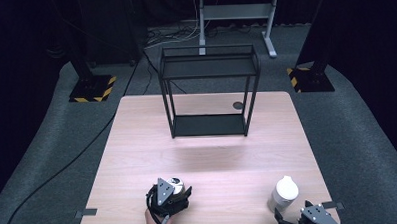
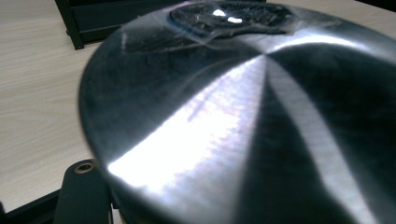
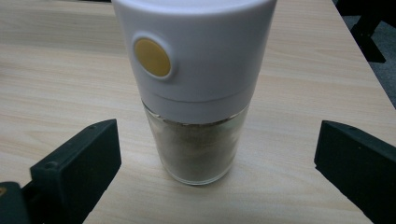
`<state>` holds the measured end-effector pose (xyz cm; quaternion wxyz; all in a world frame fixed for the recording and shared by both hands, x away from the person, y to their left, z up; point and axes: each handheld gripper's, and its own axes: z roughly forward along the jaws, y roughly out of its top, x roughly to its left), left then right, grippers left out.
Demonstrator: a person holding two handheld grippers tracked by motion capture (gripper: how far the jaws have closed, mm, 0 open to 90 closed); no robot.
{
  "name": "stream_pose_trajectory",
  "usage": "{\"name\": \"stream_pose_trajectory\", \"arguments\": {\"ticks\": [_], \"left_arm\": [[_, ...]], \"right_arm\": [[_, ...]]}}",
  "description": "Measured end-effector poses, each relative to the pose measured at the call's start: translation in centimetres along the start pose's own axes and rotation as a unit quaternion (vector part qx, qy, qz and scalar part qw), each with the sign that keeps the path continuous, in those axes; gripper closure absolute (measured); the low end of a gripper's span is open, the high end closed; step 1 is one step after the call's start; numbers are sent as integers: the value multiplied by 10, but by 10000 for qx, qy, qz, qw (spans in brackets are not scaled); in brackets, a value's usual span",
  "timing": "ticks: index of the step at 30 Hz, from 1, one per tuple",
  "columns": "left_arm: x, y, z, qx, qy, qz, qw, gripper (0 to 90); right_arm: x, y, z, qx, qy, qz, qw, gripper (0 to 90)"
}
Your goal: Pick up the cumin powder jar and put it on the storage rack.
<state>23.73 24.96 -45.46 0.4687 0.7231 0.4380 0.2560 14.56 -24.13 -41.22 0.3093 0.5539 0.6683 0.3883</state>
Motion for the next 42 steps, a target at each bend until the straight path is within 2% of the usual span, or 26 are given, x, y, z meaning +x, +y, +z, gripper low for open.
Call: {"name": "stream_pose_trajectory", "arguments": {"ticks": [18,25,30,35,42], "left_arm": [[1,6,-35,-244,179,44,9995,307],[5,13,-48,-383,93,31,9992,307],[7,19,-54,-445,98,100,9989,307],[12,25,-59,-427,117,88,9990,307],[17,34,-63,-519,152,119,9985,307]], "right_arm": [[0,0,0,-12,-5,-23,10000,0],[1,0,1,22,9,-43,10000,0],[2,1,2,45,-4,-61,10000,0],[3,1,1,16,-20,-72,10000,0],[4,1,2,28,-29,-81,10000,0]]}}
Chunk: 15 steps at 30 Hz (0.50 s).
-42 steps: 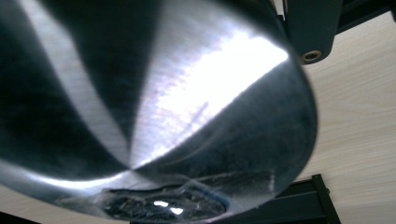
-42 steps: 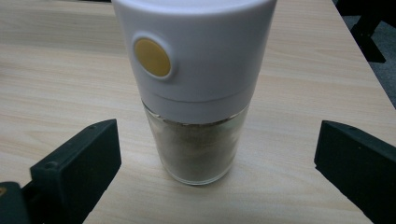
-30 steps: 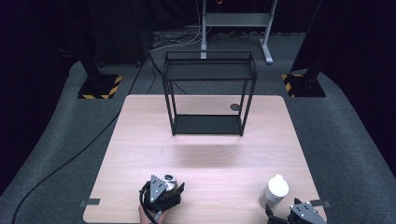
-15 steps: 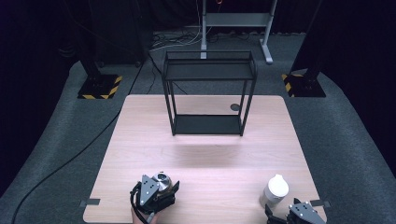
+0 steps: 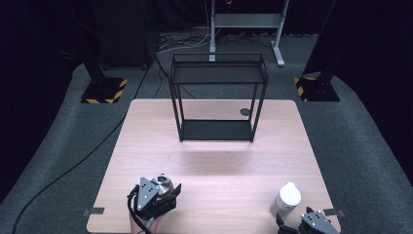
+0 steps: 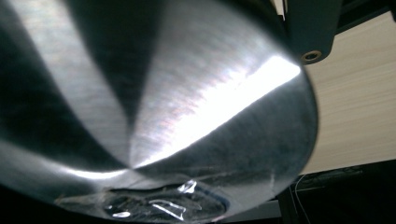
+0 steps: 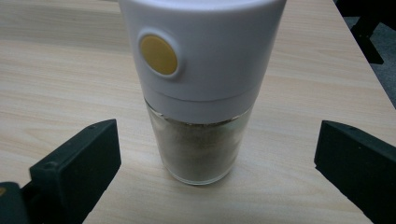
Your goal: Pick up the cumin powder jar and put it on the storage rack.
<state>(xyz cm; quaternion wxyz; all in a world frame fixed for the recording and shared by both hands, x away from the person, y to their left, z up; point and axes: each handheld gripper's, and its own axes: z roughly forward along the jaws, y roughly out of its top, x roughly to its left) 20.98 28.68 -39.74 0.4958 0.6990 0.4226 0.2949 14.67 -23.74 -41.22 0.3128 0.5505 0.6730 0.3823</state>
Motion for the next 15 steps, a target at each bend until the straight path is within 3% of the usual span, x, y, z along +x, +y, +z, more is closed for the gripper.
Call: {"name": "stream_pose_trajectory", "arguments": {"ticks": [15], "left_arm": [[9,24,5,-211,-9,184,9996,307]], "right_arm": [[1,0,2,22,17,-46,10000,0]]}}
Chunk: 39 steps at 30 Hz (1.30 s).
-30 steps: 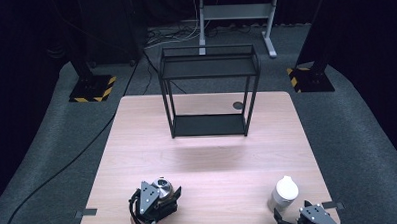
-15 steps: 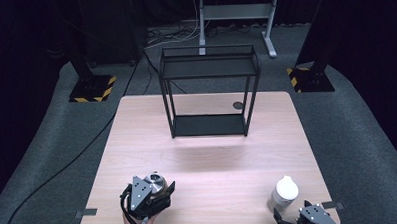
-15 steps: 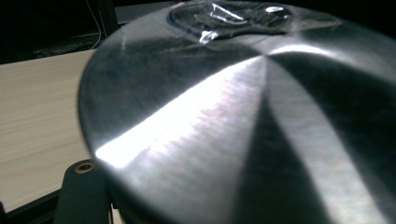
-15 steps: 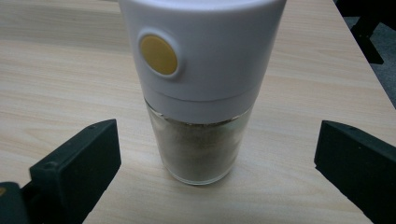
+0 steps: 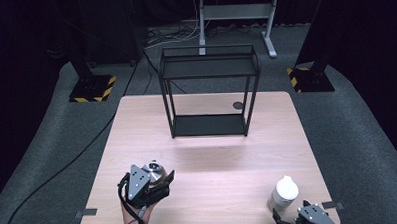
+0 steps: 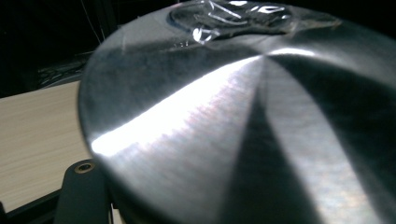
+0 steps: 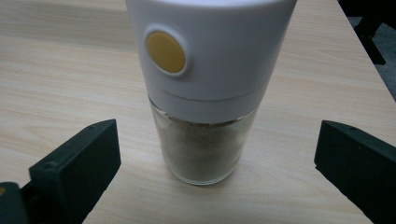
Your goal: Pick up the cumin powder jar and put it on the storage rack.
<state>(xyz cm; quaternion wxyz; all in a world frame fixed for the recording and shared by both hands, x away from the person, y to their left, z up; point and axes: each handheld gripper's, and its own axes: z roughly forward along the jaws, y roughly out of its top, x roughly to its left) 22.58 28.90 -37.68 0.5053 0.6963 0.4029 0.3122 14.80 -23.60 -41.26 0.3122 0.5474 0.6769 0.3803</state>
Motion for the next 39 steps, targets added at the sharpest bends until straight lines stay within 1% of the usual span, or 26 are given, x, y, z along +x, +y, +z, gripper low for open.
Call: {"name": "stream_pose_trajectory", "arguments": {"ticks": [5,8,19,21,27,39], "left_arm": [[5,7,5,1,-27,3,10000,307],[10,12,8,70,-96,30,9999,307],[16,26,21,112,-147,173,9997,307],[17,28,22,110,-167,172,9997,307],[20,38,27,101,-147,310,9994,307],[32,54,39,94,-207,324,9992,307]], "right_arm": [[0,0,1,14,16,3,10000,0],[0,0,0,5,15,-3,10000,0],[-1,0,-2,-9,-36,1,10000,0],[0,0,-2,-1,-36,5,10000,0],[0,0,0,7,-2,-18,10000,0],[1,1,0,46,-11,-19,10000,0]]}}
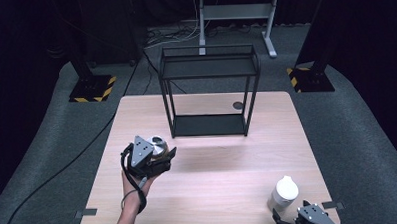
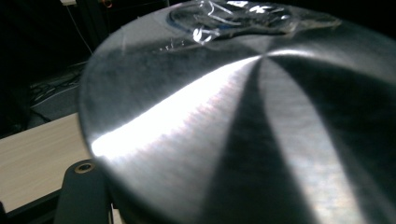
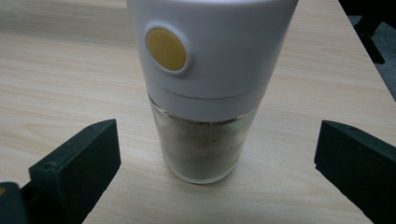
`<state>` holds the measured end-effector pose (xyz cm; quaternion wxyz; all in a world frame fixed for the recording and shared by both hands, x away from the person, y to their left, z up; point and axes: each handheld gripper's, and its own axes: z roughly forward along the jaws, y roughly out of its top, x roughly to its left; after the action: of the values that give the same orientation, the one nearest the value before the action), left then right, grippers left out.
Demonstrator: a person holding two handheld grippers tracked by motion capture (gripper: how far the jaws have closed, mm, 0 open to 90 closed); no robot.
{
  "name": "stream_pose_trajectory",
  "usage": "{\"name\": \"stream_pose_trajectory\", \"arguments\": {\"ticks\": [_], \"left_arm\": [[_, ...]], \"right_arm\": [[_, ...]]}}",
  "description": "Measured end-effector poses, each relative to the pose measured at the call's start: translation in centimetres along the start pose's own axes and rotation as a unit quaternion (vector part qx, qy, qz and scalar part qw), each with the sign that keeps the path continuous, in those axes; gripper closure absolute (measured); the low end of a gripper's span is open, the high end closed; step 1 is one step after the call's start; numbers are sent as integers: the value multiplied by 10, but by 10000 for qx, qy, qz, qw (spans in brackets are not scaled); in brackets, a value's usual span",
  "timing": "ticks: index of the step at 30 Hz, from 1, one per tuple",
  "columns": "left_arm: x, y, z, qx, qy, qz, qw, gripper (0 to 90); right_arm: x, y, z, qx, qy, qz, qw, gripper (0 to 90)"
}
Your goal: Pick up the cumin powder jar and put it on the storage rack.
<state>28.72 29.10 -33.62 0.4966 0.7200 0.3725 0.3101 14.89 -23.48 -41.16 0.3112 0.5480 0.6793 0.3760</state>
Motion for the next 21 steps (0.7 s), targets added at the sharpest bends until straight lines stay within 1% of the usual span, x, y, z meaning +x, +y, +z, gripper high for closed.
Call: {"name": "stream_pose_trajectory", "arguments": {"ticks": [3,8,15,21], "left_arm": [[3,4,2,12,3,39,10000,307],[8,9,6,12,3,33,10000,307],[16,20,16,-9,-3,45,10000,307],[19,28,22,10,11,102,9999,307]], "right_arm": [[0,0,0,9,13,-11,10000,0],[0,1,1,19,12,-13,10000,0],[1,1,2,34,7,-23,10000,0],[0,0,1,25,-15,-3,10000,0]]}}
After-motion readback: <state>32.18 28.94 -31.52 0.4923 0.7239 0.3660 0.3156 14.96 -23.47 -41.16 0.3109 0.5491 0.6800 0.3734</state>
